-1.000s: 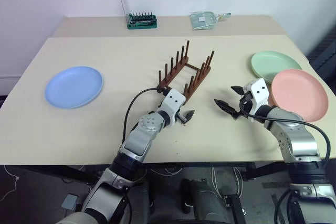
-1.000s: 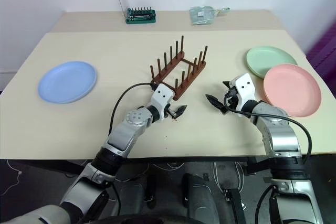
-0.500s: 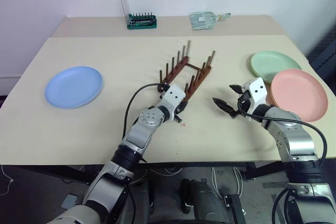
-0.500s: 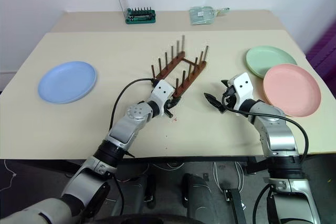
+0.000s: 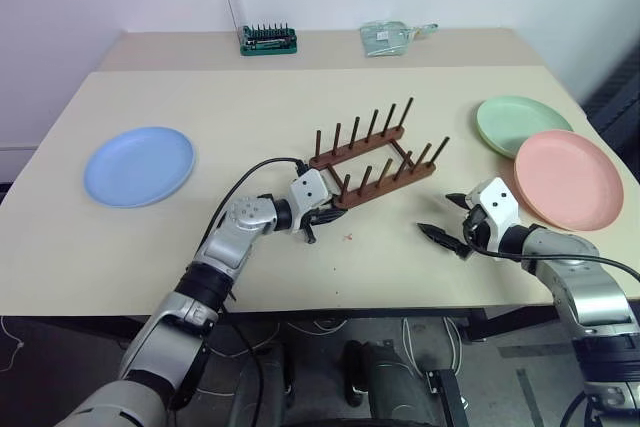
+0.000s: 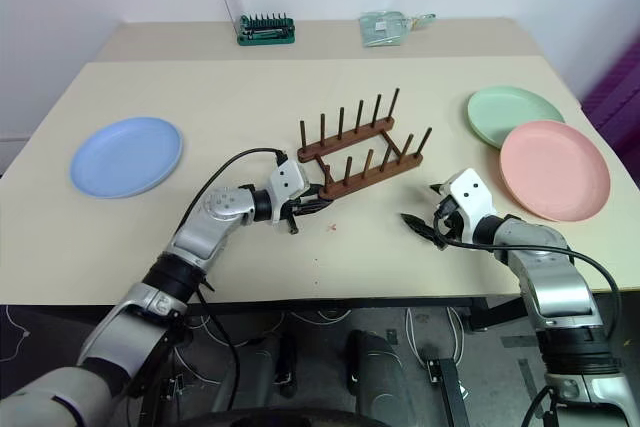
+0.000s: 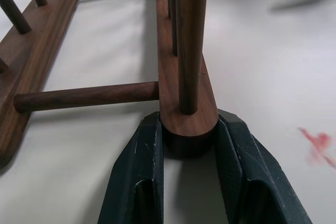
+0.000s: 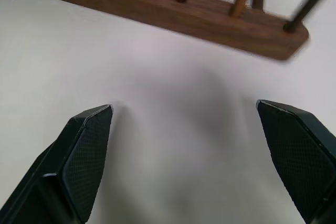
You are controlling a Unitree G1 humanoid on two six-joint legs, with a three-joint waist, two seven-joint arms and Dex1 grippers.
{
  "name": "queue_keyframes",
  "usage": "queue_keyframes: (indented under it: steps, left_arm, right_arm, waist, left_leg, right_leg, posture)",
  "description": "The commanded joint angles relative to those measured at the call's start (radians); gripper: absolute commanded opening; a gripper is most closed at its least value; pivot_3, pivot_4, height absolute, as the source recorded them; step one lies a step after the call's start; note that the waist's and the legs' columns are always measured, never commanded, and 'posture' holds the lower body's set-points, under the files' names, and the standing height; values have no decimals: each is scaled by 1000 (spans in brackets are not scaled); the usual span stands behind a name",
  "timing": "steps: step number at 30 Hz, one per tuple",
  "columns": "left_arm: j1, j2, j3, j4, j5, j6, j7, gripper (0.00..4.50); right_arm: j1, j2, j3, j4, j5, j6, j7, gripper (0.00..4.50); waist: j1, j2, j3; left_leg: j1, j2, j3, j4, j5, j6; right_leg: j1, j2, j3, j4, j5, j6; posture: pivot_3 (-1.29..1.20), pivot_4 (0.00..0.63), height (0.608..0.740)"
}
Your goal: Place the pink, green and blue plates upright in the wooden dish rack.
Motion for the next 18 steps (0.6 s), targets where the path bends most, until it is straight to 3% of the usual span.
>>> queue_keyframes:
  steps: [1,4,5,11,13,14,18]
  left_arm:
    - [-82,5,20,107,-12,-120,-103,764]
    - [-138,-5,20,236,21,-178,-109,764]
    - [-152,-8,27,272,27,-182,-96,1776]
    - [-117,4,71,286,56,-178,36,4448]
    - [-54,28,81,205,51,-129,39,4368]
    - [-25,38,85,160,46,-112,36,4084]
    - [138,95,80,-144,-8,57,-16,2257]
  right_arm:
    - [4,-18,-23,-57,7,7,1,4500]
    - [7,-18,-23,-65,-1,8,-6,4500]
    - [8,-16,-25,-69,-2,8,-10,4500]
    - [11,-30,-36,-62,-27,10,-43,4500]
    - [17,-38,-44,-58,-17,13,-28,3951]
    - [21,-42,-47,-61,-9,16,-22,3634]
    - [6,-66,-22,-22,-48,22,-26,1633]
  waist:
    - [-1,0,0]
    - [-2,0,0]
    - [-2,0,0]
    - [-3,0,0]
    - [-5,0,0]
    - [-6,0,0]
    - [-18,0,0]
  left_leg:
    - [-1,0,0,0,0,0]
    - [-1,0,0,0,-1,1]
    - [-1,0,0,0,-1,1]
    - [-1,0,0,0,-1,1]
    - [0,0,0,0,-1,1]
    - [0,0,0,0,-1,1]
    - [2,2,1,-1,-1,2]
  right_leg:
    - [0,0,0,0,0,0]
    - [0,0,0,-1,0,0]
    - [0,0,0,-1,0,0]
    - [0,0,0,-1,0,0]
    - [0,0,0,0,0,0]
    - [0,0,0,0,0,0]
    - [1,1,0,0,0,0]
  posture:
    - [0,150,730]
    - [0,150,730]
    - [0,150,730]
    - [0,150,730]
    - [0,150,730]
    - [0,150,730]
    - [0,150,730]
